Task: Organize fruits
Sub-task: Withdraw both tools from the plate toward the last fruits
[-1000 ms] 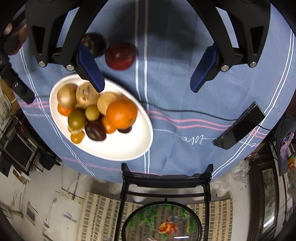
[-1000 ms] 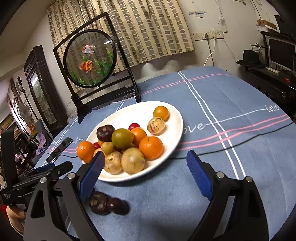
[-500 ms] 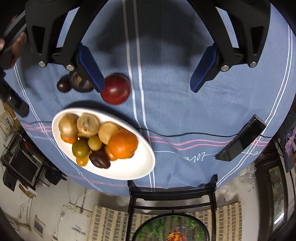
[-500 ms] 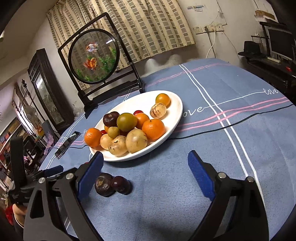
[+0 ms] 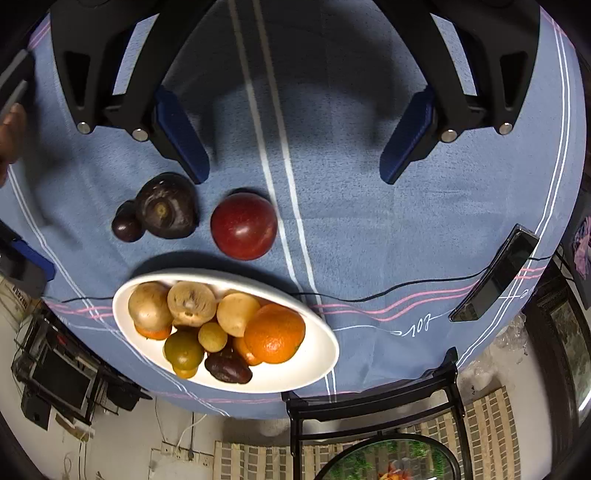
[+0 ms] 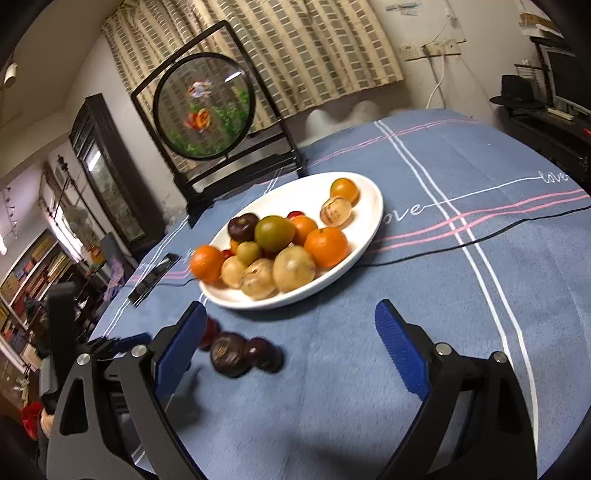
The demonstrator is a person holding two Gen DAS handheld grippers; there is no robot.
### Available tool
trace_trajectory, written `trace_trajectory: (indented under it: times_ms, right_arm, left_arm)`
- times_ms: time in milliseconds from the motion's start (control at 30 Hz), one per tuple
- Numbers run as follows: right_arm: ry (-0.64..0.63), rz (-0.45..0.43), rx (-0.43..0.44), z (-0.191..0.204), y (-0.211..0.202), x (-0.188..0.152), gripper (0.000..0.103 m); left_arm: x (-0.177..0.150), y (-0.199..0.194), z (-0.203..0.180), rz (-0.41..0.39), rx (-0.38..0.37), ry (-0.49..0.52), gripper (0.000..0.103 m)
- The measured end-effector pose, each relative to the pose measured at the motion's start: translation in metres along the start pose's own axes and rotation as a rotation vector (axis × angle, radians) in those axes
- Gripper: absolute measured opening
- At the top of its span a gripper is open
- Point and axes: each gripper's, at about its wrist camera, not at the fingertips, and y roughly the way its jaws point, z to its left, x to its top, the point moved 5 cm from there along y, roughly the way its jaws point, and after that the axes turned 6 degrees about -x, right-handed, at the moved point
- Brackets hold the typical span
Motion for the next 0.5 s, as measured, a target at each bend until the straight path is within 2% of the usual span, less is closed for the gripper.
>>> trace_trajectory:
  times_ms: [167, 333, 433, 500]
  right_arm:
    - [-0.167, 0.031, -0.017, 0.014, -0.011, -0.011, 0.093]
    - [-0.202, 0.036, -0.014, 0.012, -0.021, -0.016, 0.093]
    - [-0.205, 0.033, -0.011, 0.009, -0.025, -0.016, 0.093]
    - [-0.209, 0.039, -0.01, 0.008, -0.027, -0.016, 0.093]
  left_arm:
    - [0.005, 0.011, -0.001, 0.028, 0.017, 0.028, 0.095]
    - [0.012, 0.025, -0.013, 0.05, 0.035, 0.102, 0.093]
    - [0.017, 0.029, -0.019, 0.043, 0.03, 0.134, 0.083]
    - [0.02, 0.03, -0.024, 0.04, 0.002, 0.152, 0.068]
